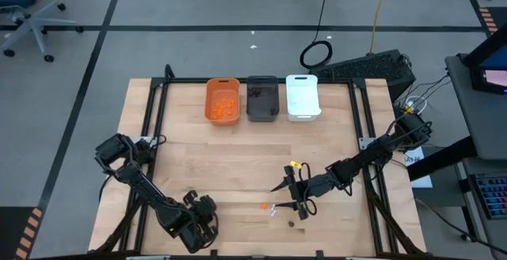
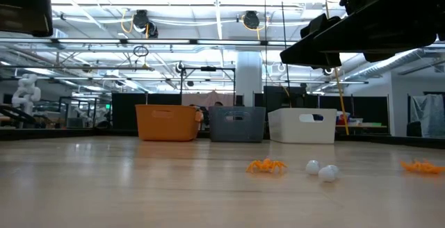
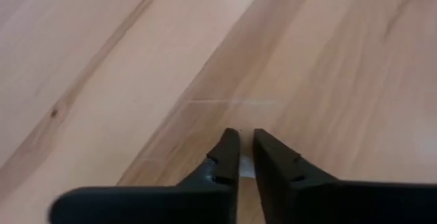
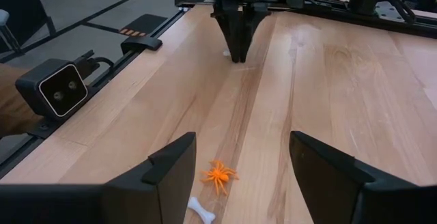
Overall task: Sort Halloween decoration
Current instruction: Put the white bone toy into the white bin
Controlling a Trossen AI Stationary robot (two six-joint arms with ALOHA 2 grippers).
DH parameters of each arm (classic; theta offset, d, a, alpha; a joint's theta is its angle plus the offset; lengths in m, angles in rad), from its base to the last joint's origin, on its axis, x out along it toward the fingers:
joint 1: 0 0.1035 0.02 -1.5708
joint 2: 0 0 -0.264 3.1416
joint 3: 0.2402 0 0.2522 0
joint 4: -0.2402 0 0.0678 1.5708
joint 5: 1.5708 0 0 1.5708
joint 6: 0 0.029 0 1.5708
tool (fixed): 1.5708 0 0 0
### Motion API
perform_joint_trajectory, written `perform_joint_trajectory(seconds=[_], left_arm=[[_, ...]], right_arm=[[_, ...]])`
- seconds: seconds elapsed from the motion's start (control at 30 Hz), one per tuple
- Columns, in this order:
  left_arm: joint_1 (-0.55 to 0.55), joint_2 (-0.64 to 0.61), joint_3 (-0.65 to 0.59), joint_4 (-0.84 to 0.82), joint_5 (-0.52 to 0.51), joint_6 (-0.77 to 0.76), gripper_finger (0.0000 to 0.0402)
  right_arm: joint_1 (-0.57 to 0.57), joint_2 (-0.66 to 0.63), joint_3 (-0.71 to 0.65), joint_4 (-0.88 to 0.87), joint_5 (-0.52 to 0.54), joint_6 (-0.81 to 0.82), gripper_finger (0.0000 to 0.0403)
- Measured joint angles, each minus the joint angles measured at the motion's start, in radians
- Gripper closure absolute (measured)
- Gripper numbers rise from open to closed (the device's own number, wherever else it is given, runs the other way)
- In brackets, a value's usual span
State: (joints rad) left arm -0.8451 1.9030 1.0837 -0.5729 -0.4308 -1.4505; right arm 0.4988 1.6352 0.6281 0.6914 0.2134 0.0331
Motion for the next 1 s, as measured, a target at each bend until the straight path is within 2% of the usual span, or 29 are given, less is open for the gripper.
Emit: perform_joint_trajectory(seconds=[0.13, 0.3, 0.5, 0.73, 0.83, 1.0], left_arm=[[0.0, 0.002, -0.001, 0.035, -0.003, 0.078, 0.0397], [0.0, 0.0, -0.002, 0.038, -0.012, 0.107, 0.0401], [0.002, -0.047, -0.005, -0.047, -0.009, 0.095, 0.04], [-0.054, -0.107, -0.004, 0.024, -0.004, 0.155, 0.0399], [-0.097, -0.112, -0.004, 0.074, 0.012, 0.113, 0.0384], [-0.136, -0.112, -0.003, 0.125, 0.006, 0.007, 0.0325]], right_arm=[[0.0, 0.0, 0.0, 0.0, 0.0, 0.0, 0.0184], [0.0, 0.0, 0.0, 0.0, 0.0, 0.0, 0.0184], [0.0, 0.0, 0.0, -0.001, 0.0, -0.001, 0.0184], [0.0, 0.0, 0.0, -0.004, 0.0, 0.0, 0.0184], [0.0, 0.0, 0.0, -0.005, 0.0, 0.0, 0.0184], [0.0, 0.0, 0.0, -0.005, 0.0, 0.007, 0.0184]])
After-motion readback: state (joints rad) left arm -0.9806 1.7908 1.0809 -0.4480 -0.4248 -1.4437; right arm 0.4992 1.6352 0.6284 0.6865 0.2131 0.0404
